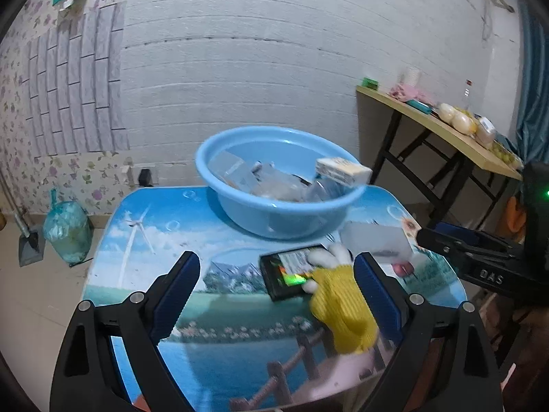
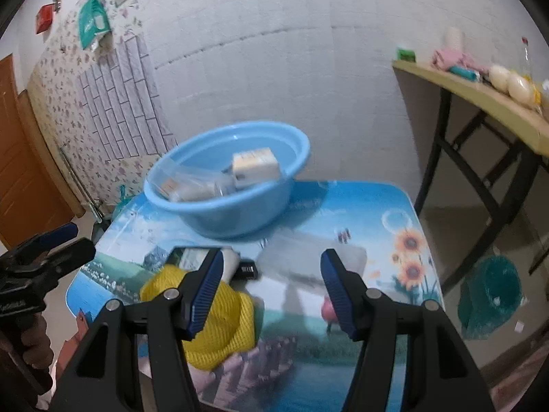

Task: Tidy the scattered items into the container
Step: 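Move the left tool to the yellow mesh hat while the right tool moves toward the black bottle, then close the left tool on the yellow mesh hat while the right tool grasps the black bottle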

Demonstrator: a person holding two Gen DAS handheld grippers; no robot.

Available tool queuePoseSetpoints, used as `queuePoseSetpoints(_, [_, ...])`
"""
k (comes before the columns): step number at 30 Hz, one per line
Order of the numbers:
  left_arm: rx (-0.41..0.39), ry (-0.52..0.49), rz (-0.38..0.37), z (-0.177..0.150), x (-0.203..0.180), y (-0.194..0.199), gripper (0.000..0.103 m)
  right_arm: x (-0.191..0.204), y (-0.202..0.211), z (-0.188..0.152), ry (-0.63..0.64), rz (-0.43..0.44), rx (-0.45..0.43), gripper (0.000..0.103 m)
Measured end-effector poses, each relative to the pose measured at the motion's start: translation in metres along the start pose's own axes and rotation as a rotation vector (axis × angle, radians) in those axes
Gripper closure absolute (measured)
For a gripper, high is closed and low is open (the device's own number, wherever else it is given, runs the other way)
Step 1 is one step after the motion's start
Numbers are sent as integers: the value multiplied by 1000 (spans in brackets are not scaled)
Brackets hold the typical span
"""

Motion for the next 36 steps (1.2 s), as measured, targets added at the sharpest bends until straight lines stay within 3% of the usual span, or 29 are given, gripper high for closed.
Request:
queuePoseSetpoints(10, [95, -36, -78, -29, -33, -27, 12, -15, -1, -25, -19, -8, 33, 44])
queuePoseSetpoints(16, [192, -31, -131, -45, -53, -54, 12, -38, -8, -36, -78, -22, 74, 44])
queuePoseSetpoints(23, [246, -57, -133, -55, -66, -75, 12, -48, -10, -40, -100, -28, 84, 38])
queuePoseSetpoints(24, [236, -60, -132, -55, -67, -74, 14, -48, -10, -40, -101, -26, 86, 38])
queuePoseSetpoints(25, [215, -64, -129, -54, -66, -71, 35, -48, -10, -41, -100, -24, 89, 38])
queuePoseSetpoints(26, [211, -75, -133, -53, -66, -69, 44, -47, -10, -41, -97, -23, 92, 38])
queuePoseSetpoints(28, [213, -93, -149, -52, -65, -65, 50, -44, -11, -42, -88, -21, 96, 38])
queuePoseSetpoints(36, [129, -32, -89, -42, -21, -27, 54, -31, -13, -42, -65, -6, 109, 38])
Point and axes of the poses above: each gripper's, at about its wrist camera, not at the fingertips, and y roughly against the way its jaws point, x to its left, z to its top, the point moved 5 cm from there along -y, roughly the way its jaws point, and after that the axes turned 5 degrees about -y, right-handed, at the moved point
